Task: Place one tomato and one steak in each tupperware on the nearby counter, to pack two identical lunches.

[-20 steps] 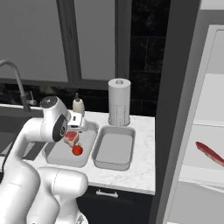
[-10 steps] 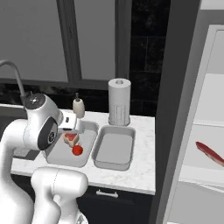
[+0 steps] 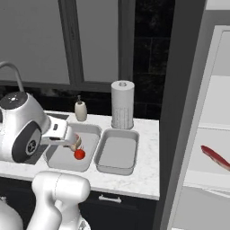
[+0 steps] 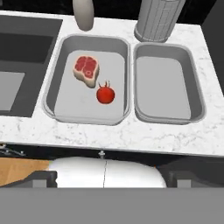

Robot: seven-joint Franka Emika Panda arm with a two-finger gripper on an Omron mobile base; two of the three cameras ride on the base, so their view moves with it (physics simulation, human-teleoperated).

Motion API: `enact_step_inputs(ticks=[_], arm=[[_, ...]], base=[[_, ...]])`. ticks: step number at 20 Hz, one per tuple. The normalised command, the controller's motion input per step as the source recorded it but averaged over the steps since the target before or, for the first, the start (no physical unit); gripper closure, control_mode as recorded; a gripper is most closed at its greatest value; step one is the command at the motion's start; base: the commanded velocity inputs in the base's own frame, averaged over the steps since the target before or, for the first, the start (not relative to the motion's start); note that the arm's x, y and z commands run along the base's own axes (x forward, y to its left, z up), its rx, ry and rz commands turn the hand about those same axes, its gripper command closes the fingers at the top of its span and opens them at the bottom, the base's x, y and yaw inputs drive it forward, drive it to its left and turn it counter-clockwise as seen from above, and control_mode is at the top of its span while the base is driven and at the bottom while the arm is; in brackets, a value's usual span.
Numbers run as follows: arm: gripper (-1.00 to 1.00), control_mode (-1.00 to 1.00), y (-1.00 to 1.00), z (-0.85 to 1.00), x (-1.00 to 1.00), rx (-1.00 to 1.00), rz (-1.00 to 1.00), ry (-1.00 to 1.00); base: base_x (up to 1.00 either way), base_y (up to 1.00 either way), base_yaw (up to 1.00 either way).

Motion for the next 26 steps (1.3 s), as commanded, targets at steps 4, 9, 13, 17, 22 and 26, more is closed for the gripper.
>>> enact_step_inputs(ticks=[4, 9, 13, 17, 22, 26], arm=[[-1.00, 1.00, 0.00, -0.08, -0.25, 0.00, 0.00, -0.03], [-1.00, 1.00, 0.00, 0.00, 0.00, 0.00, 0.00, 0.00], [-1.00, 1.00, 0.00, 0.00, 0.00, 0.00, 0.00, 0.00], [-1.00, 1.00, 0.00, 0.00, 0.00, 0.00, 0.00, 0.00], [-1.00, 1.00, 0.00, 0.00, 0.00, 0.00, 0.00, 0.00], [-1.00, 1.00, 0.00, 0.00, 0.00, 0.00, 0.00, 0.00]], base=[[-0.75, 0.00, 0.00], [-1.00, -0.22, 0.00], [-1.00, -0.45, -0.01], [-0.67, -0.84, -0.08], [-0.09, -1.00, -0.04], [0.04, -0.93, -0.01]])
